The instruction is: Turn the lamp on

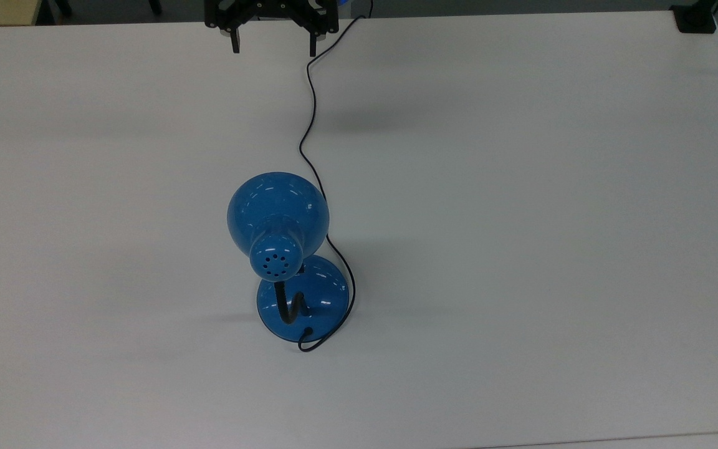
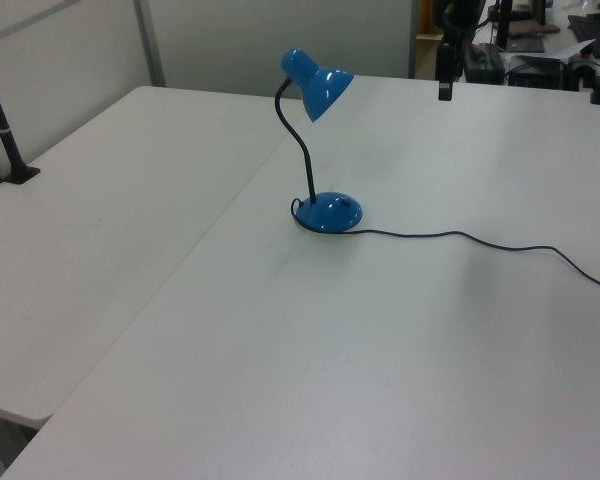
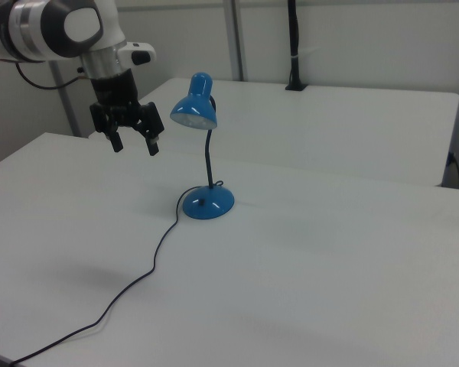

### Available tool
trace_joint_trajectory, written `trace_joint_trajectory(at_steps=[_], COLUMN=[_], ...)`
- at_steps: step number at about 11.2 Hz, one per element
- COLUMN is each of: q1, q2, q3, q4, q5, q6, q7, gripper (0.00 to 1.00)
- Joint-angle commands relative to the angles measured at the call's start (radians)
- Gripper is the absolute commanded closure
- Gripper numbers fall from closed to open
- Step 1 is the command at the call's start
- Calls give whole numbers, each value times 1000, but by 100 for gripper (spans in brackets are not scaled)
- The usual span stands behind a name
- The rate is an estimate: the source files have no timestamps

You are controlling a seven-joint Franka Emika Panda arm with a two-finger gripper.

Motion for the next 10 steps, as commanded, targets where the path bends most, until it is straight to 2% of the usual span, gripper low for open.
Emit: trace_joint_trajectory(at_steps=[1,6,7,8,9,10], q1=[4,7,9,7,4,4], q2=[-10,-7,-5,-5,-5,-5], q3=[-7,-7,-7,-7,-7,-7], q4=[-2,-4,-4,-6,-4,-4], q5=[16,14,11,10,14,14], q6=[-21,-23,-23,-24,-24,-24], q7=[18,2,-1,-22,-50,-56], gripper=[0,0,3,21,49,63])
